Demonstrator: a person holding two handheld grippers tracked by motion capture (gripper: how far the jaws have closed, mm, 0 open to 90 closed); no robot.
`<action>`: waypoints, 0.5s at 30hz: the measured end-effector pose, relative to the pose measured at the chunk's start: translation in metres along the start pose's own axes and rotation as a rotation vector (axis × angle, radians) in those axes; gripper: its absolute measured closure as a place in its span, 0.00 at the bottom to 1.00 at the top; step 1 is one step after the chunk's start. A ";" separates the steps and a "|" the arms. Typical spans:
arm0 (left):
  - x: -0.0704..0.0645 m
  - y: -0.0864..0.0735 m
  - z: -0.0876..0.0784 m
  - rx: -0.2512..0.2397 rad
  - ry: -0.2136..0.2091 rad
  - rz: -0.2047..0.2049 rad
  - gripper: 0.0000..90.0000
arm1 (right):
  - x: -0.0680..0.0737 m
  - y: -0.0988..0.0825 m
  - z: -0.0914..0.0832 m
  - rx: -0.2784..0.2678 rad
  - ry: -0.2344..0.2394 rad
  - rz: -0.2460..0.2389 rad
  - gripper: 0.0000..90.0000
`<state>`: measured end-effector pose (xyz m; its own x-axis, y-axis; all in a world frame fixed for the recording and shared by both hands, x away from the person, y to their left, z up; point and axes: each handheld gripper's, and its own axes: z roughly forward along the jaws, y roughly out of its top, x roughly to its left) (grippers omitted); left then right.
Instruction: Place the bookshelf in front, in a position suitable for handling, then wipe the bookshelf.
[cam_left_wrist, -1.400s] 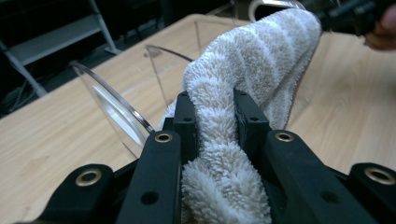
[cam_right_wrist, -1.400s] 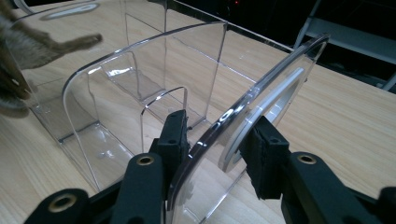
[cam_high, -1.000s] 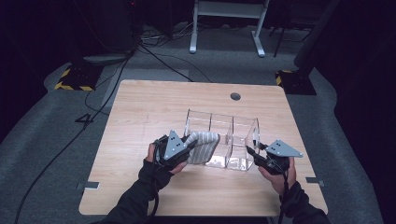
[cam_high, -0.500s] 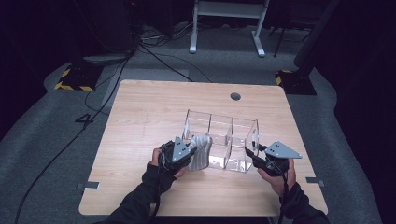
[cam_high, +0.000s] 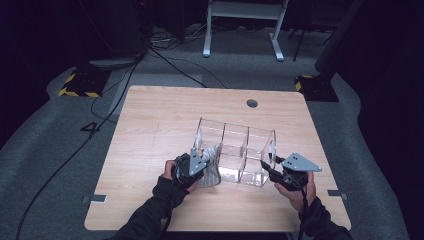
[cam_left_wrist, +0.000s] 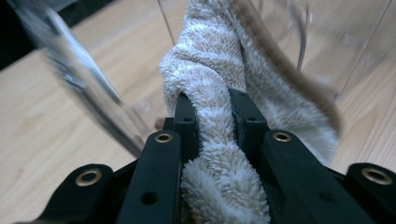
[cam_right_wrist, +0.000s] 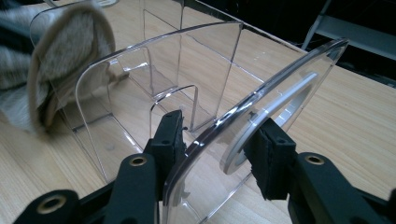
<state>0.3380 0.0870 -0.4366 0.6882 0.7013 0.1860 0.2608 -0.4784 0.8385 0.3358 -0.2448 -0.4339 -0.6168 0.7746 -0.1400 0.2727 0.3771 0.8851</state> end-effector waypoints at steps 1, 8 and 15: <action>0.002 0.004 -0.004 -0.024 -0.003 -0.009 0.84 | 0.000 0.000 0.000 0.002 0.003 0.000 0.65; 0.013 0.026 -0.028 -0.184 0.039 -0.038 0.85 | 0.001 0.000 0.001 0.000 0.001 -0.001 0.65; 0.008 0.032 -0.016 -0.172 0.078 0.024 0.85 | 0.003 0.000 0.001 -0.001 -0.008 -0.008 0.64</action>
<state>0.3406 0.0859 -0.3999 0.6365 0.7329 0.2404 0.1206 -0.4023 0.9075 0.3346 -0.2416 -0.4345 -0.6132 0.7755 -0.1504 0.2671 0.3828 0.8844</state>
